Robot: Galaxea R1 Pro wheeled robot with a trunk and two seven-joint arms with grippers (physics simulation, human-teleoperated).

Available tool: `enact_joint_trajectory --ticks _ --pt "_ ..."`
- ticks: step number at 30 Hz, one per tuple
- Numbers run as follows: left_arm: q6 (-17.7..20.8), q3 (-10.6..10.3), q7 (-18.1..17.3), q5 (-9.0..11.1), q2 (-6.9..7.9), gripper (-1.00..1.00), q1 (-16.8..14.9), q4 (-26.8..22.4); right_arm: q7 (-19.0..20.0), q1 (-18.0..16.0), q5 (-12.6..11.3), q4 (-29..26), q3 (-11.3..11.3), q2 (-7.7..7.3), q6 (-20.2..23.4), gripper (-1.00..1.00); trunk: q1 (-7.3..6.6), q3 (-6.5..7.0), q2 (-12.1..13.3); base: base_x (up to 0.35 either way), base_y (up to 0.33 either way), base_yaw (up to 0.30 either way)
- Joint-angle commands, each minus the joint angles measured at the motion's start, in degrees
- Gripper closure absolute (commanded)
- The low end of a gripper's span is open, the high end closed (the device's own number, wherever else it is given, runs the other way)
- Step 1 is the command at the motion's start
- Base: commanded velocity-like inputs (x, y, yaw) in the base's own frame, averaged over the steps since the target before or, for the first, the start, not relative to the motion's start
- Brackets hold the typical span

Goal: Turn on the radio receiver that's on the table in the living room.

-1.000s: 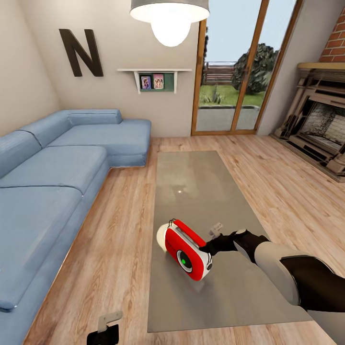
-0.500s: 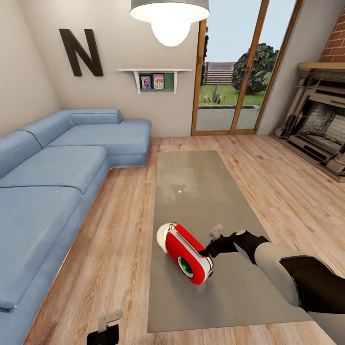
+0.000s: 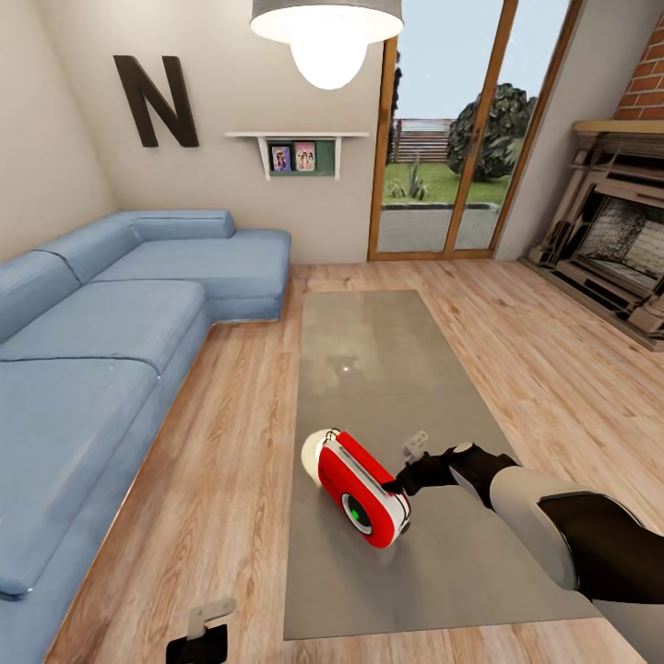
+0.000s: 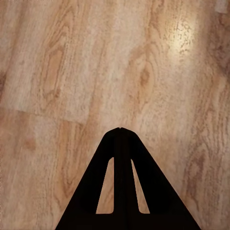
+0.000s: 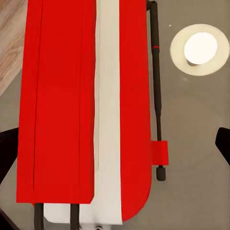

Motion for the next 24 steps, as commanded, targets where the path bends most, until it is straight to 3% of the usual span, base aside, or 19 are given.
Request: enact_joint_trajectory --ticks 1,24 --pt "0.00 -0.03 0.00 -0.06 0.01 1.00 0.00 0.00 0.00 0.00 -0.01 0.00 -0.02 0.00 0.00 -1.00 0.00 0.00 0.00 0.000 0.000 0.000" --pt "0.17 -0.18 0.18 -0.52 0.60 1.00 0.00 0.12 0.00 0.00 0.05 0.00 -0.02 0.01 0.00 -1.00 -5.05 4.13 9.22 0.000 0.000 0.000"
